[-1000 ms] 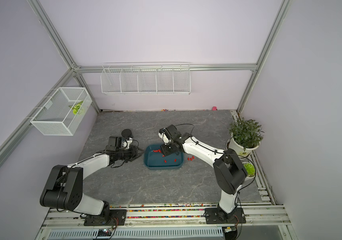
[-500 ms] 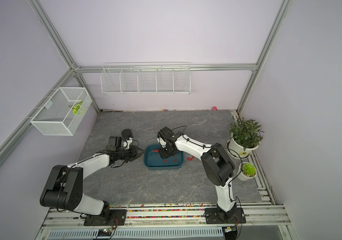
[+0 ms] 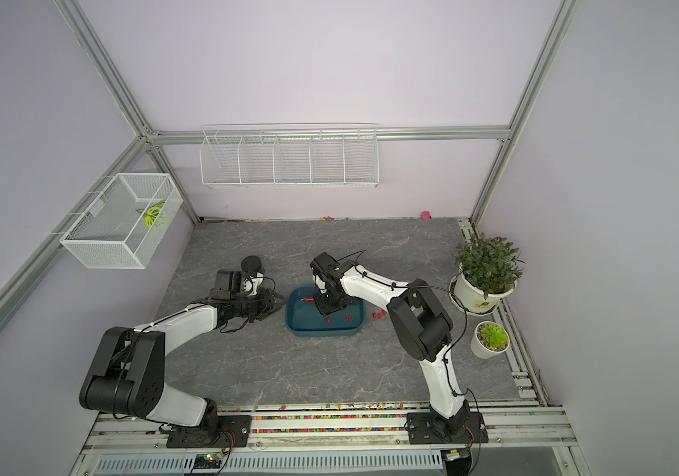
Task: Take the screw protection sleeves out of the storage box
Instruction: Pick up the screw protection sleeve from the storage box.
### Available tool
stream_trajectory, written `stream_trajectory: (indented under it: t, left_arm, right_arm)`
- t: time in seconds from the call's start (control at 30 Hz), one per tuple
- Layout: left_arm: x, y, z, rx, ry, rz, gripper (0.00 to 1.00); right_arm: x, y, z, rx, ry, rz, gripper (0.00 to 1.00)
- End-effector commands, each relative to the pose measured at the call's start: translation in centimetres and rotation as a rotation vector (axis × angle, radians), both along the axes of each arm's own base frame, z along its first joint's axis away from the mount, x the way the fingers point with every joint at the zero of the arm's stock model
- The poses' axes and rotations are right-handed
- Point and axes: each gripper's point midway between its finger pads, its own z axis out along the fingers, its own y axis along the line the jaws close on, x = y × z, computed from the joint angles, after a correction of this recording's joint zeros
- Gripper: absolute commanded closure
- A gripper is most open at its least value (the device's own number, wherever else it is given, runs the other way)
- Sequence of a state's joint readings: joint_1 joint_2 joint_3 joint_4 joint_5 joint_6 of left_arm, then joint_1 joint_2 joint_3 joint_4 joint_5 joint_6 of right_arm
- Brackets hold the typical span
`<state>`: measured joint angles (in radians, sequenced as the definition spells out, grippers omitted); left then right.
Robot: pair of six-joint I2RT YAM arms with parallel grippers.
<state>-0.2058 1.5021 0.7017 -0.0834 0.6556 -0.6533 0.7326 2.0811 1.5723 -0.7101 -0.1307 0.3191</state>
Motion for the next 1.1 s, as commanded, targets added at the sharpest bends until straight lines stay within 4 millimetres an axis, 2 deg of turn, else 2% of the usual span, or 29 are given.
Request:
stream_trajectory:
  t: [0.0, 0.63, 1.07]
  left_arm:
    - [-0.3, -0.2, -0.4, -0.003, 0.005, -0.017, 0.56]
    - [-0.3, -0.2, -0.2, -0.003, 0.000, -0.017, 0.56]
    - [-0.4, -0.2, -0.1, -0.003, -0.003, -0.014, 0.56]
  right_arm:
    - [0.0, -0.4, -0.6, -0.035, 0.024, -0.020, 0.63]
    - [0.5, 0.1, -2.0, -0.058, 0.062, -0.029, 0.64]
    - [0.6, 0.4, -2.7, -0.071, 0.083, -0.028, 0.68]
